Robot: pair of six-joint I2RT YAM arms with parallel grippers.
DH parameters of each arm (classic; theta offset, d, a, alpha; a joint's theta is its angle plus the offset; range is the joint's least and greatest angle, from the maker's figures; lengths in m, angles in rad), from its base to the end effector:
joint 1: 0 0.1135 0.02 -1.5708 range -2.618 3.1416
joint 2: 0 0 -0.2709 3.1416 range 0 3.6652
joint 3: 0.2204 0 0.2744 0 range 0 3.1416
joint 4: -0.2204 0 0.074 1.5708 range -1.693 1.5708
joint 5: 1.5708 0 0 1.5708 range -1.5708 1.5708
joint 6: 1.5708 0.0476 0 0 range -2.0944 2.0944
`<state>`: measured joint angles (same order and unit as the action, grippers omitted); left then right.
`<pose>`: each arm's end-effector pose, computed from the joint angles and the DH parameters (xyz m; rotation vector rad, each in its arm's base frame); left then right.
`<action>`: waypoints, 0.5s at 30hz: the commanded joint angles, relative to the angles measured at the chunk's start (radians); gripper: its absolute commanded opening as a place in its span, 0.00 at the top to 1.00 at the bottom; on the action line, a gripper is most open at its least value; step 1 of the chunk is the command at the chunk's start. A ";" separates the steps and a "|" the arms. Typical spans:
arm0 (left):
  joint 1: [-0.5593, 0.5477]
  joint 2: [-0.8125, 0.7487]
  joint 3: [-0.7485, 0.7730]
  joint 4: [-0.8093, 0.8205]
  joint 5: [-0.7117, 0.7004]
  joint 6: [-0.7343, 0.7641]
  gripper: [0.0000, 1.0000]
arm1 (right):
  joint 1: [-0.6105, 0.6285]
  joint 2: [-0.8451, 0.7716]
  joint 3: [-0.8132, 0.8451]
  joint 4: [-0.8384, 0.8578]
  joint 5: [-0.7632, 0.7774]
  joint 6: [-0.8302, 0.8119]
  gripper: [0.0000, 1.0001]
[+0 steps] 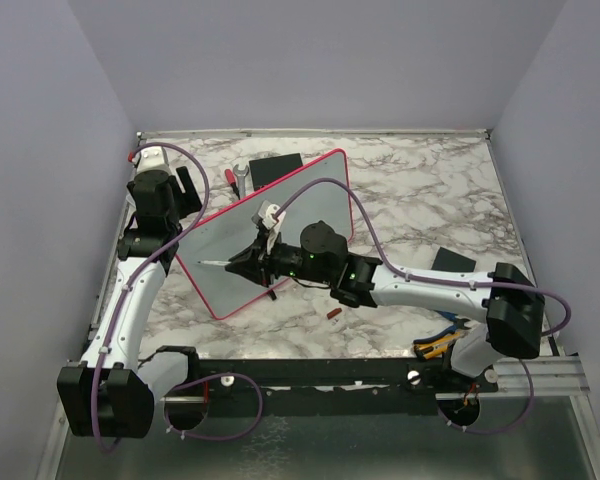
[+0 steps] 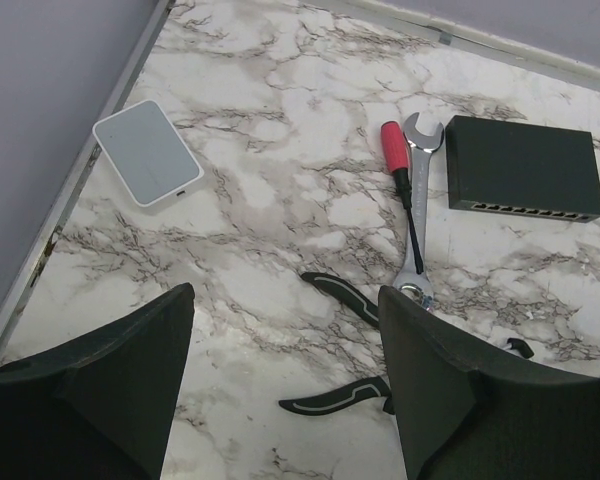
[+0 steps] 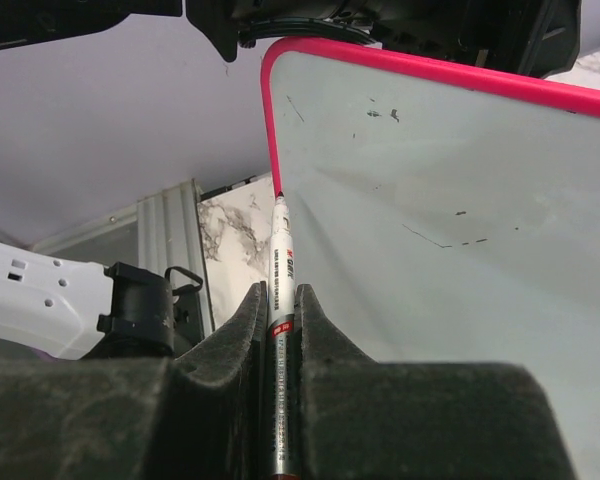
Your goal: Write a sentence on the whiteboard
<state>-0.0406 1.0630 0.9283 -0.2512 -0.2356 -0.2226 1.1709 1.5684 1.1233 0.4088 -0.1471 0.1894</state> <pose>0.2733 0.0000 0.3284 -0.3301 1.9177 0.0562 0.1524 0.3784 0.3189 -0.9250 1.4699 1.1499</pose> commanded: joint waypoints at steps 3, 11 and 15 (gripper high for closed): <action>0.001 -0.006 -0.014 0.021 0.028 0.004 0.25 | 0.013 0.044 0.049 0.001 -0.001 -0.017 1.00; -0.001 -0.006 -0.017 0.021 0.037 0.006 0.25 | 0.020 0.087 0.083 0.001 0.034 -0.019 1.00; -0.001 -0.006 -0.017 0.021 0.041 0.006 0.25 | 0.022 0.101 0.093 -0.005 0.069 -0.019 1.00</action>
<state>-0.0406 1.0630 0.9234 -0.2478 -0.2234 -0.2226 1.1812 1.6424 1.1797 0.4091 -0.1337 0.1822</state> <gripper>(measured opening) 0.749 0.102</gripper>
